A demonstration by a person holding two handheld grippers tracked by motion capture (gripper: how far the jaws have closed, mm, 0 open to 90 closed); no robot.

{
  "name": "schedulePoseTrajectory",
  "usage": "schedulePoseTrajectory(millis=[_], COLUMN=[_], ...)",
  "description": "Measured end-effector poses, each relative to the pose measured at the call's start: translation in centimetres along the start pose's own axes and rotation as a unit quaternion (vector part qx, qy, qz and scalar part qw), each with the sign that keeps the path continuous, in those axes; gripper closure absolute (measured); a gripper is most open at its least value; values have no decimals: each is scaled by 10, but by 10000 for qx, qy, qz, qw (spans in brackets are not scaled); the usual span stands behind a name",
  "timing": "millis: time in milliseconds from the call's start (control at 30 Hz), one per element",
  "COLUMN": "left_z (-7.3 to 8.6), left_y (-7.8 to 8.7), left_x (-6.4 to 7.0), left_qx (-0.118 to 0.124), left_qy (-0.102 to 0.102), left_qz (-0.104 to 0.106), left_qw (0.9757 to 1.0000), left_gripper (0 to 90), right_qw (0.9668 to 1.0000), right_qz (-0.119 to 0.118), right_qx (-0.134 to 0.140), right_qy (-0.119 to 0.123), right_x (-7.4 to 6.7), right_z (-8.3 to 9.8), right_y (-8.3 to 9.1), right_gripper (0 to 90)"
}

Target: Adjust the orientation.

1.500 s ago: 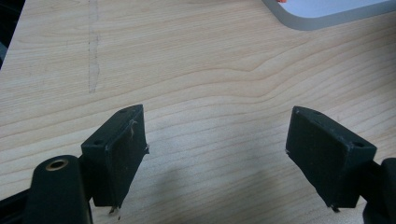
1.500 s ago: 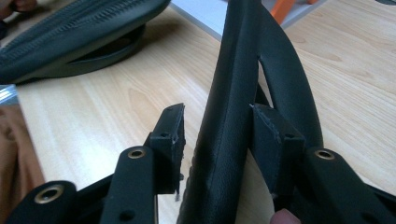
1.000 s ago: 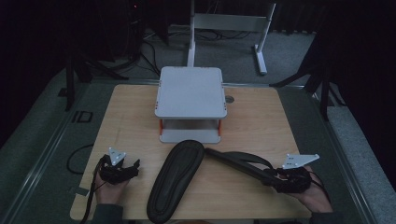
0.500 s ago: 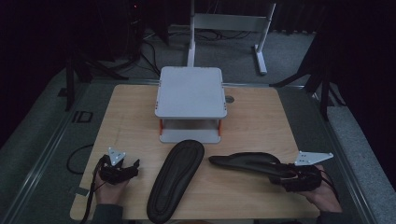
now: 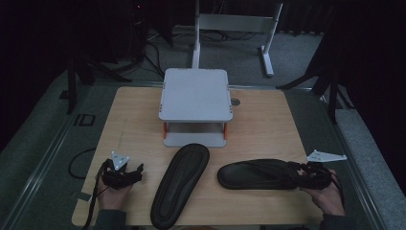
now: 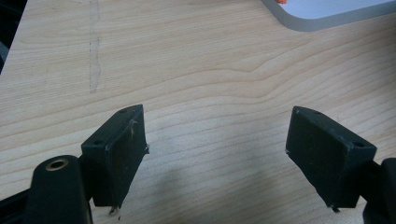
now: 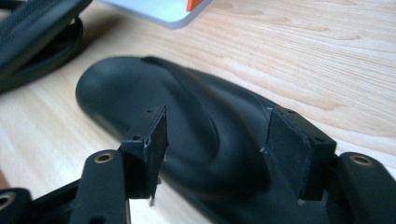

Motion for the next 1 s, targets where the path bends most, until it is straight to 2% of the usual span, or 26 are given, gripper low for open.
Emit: schedulePoseTrajectory(millis=[67,133,167,200,267,300,333,467,567,633,667,733,800,867,900,933,967,1000], left_z=[0,0,0,0,0,0,0,0,0,0,0,0,0,0,0,0,0,0], left_y=[0,0,0,0,0,0,1,0,0,1,1,1,1,0,0,0,0,0], left_x=[0,0,0,0,0,0,0,0,0,0,-1,-1,0,1,1,1,1,1], left_qx=[-9,2,6,9,15,13,19,5,16,21,24,29,18,17,4,1,4,1], left_qy=[-1,-2,0,-2,-5,-10,-4,3,-9,5,17,17,5,-7,-13,-16,-11,-7], left_qz=[-4,2,-3,-6,2,1,8,12,5,4,-2,-1,8,7,6,1,3,2], left_qw=[10000,10000,10000,10000,10000,10000,10000,10000,10000,10000,10000,10000,10000,10000,10000,10000,10000,10000], left_gripper=[202,202,203,203,203,202,202,203,202,202,203,203,203,202,203,203,203,202], right_qw=[9999,9993,9986,9973,9957,9941,9937,9937,9915,9887,9886,9887,9860,9850,9834,9830,9827,9793], right_qz=[88,129,223,394,565,731,784,779,871,1047,1082,1226,1460,1527,1568,1527,1479,1595], right_qx=[-80,-278,-367,-451,-569,-628,-619,-496,-580,-677,-693,-689,-743,-804,-911,-996,-1065,-1193], right_qy=[51,212,324,424,468,490,516,630,778,828,785,514,321,51,-69,-197,-316,-371], right_x=[-3,-9,-10,-10,-8,-6,-5,-9,-11,-11,-11,-8,-2,4,6,8,8,11], right_z=[-1,-1,-1,-2,-5,-7,-10,-24,-31,-29,-27,-21,-12,-2,3,8,11,15], right_y=[-10,-21,-27,-32,-38,-43,-45,-52,-57,-57,-56,-47,-38,-32,-30,-30,-30,-31], right_gripper=[385,410,417,465,492,475,471,426,393,348,330,295,269,257,246,247,300,331])
Point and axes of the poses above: each handheld gripper's, and its own axes: y roughly backward along the jaws, z roughly out of its underside, x roughly to its right, the point moved 10 cm from there along -y, roughly forward along the jaws, and after that the axes turned 8 degrees about z, right-handed, at the moved point
